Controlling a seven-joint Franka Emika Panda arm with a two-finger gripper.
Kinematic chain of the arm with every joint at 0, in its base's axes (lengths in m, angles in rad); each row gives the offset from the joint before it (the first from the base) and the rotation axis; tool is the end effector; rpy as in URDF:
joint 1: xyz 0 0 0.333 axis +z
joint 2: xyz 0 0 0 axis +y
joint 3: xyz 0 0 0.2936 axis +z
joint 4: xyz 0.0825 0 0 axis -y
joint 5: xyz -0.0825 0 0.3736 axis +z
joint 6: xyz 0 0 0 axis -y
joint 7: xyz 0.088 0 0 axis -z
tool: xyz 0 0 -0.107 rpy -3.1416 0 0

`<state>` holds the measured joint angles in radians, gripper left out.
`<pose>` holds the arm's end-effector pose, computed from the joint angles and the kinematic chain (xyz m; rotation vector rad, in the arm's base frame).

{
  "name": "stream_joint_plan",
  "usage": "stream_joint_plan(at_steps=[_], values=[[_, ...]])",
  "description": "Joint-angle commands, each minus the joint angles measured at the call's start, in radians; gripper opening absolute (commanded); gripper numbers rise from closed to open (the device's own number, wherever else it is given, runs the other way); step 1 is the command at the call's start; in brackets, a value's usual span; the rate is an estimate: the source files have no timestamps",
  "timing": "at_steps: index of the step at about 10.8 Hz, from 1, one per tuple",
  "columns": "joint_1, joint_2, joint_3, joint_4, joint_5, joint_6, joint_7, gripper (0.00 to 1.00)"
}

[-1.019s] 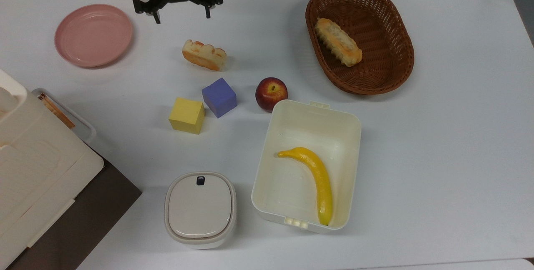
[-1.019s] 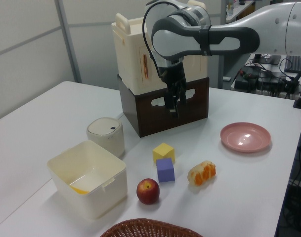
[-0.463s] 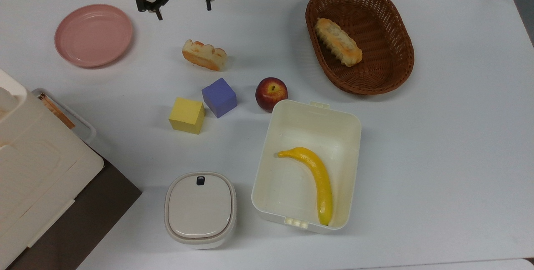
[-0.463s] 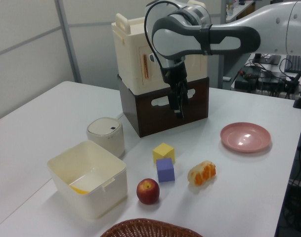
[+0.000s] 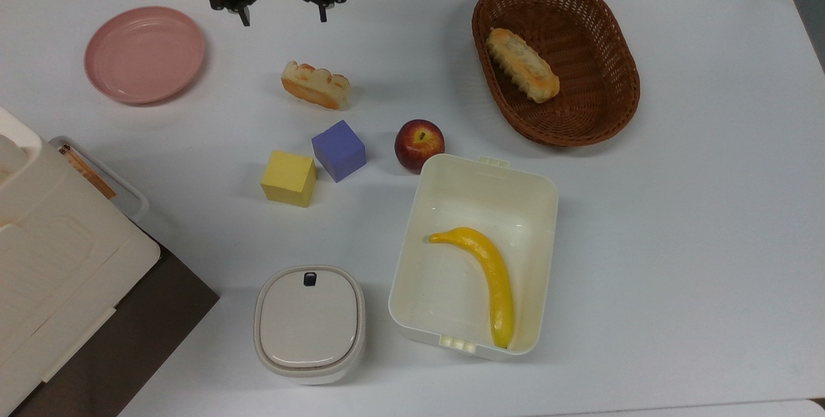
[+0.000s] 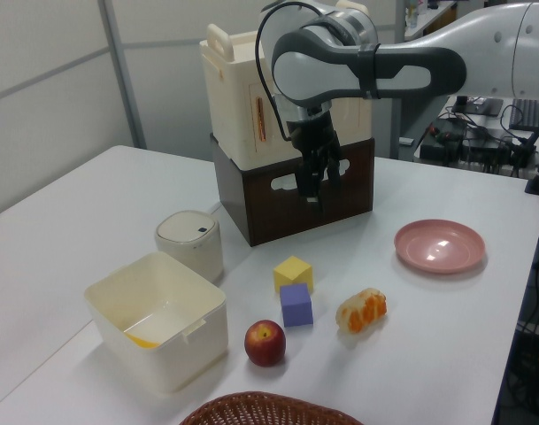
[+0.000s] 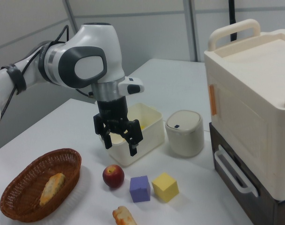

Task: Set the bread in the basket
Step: 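Move the open gripper over the small bread roll with orange filling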

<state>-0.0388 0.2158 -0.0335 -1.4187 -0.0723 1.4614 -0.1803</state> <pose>0.5878 -0.0490 0.5405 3.0674 0.1635 -0.2796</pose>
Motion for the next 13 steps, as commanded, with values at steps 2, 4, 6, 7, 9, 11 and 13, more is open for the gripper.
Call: stream_joint_plan(at_steps=[2, 4, 6, 7, 9, 11, 13], values=[[0.010, -0.010, 0.009, -0.025, -0.010, 0.019, 0.044, 1.00], [0.011, -0.013, 0.010, -0.035, -0.015, -0.004, -0.090, 1.00], [0.002, -0.015, 0.007, -0.037, -0.033, -0.059, -0.258, 1.00], [0.002, -0.013, 0.006, -0.039, -0.046, -0.065, -0.316, 1.00], [0.002, -0.012, 0.006, -0.046, -0.053, -0.065, -0.332, 1.00], [0.002, -0.013, 0.000, -0.049, -0.066, -0.064, -0.334, 1.00], [0.005, -0.041, 0.000, -0.103, -0.072, -0.052, -0.361, 1.00]])
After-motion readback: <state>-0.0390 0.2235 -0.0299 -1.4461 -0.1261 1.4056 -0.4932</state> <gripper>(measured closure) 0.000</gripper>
